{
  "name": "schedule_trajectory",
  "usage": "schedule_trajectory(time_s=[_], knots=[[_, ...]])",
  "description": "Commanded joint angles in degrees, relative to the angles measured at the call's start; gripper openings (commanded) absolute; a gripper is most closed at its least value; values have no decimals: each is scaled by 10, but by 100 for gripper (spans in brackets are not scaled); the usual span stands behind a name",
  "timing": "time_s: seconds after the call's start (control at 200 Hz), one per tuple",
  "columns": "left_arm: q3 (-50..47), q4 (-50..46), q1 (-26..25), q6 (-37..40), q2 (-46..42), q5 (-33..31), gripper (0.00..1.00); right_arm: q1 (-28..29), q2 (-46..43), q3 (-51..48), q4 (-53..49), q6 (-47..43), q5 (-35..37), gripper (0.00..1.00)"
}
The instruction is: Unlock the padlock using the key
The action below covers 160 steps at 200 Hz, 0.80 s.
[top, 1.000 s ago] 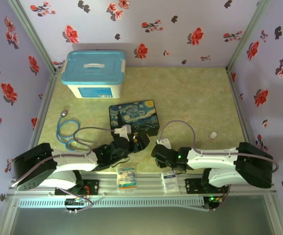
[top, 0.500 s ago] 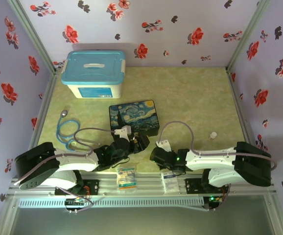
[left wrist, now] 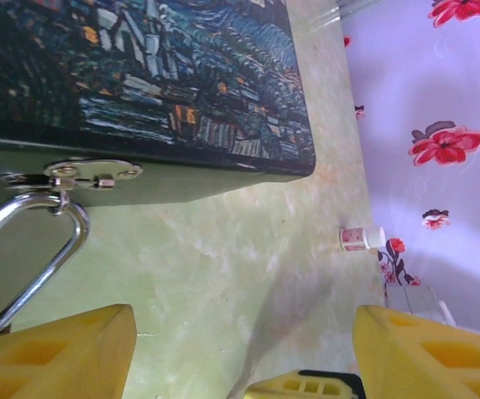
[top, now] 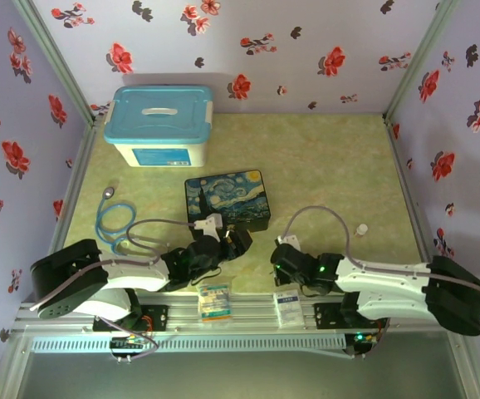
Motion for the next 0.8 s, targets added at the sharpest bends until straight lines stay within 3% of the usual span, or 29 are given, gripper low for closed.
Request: schedule_trajectory(time_s=[0.0, 0.195, 0.31, 0.46, 0.62, 0.795], knots=[[13, 18, -10, 13, 12, -21, 69, -17, -33, 3, -5, -32, -31, 0], [18, 37, -16, -7, 31, -21, 67, -44, -65, 18, -14, -13, -50, 0], [-19, 191, -46, -89, 62, -69, 64, -59, -81, 32, -5, 4, -61, 0], [-10, 317, -87, -182, 99, -140, 71, -60, -90, 91, -22, -7, -33, 0], [15, 324, -125, -217, 88, -198, 76, -63, -67, 155, -10, -24, -11, 0], [-10, 310, -145, -257, 47, -275, 83, -63, -63, 143, 70, -9, -15, 0]])
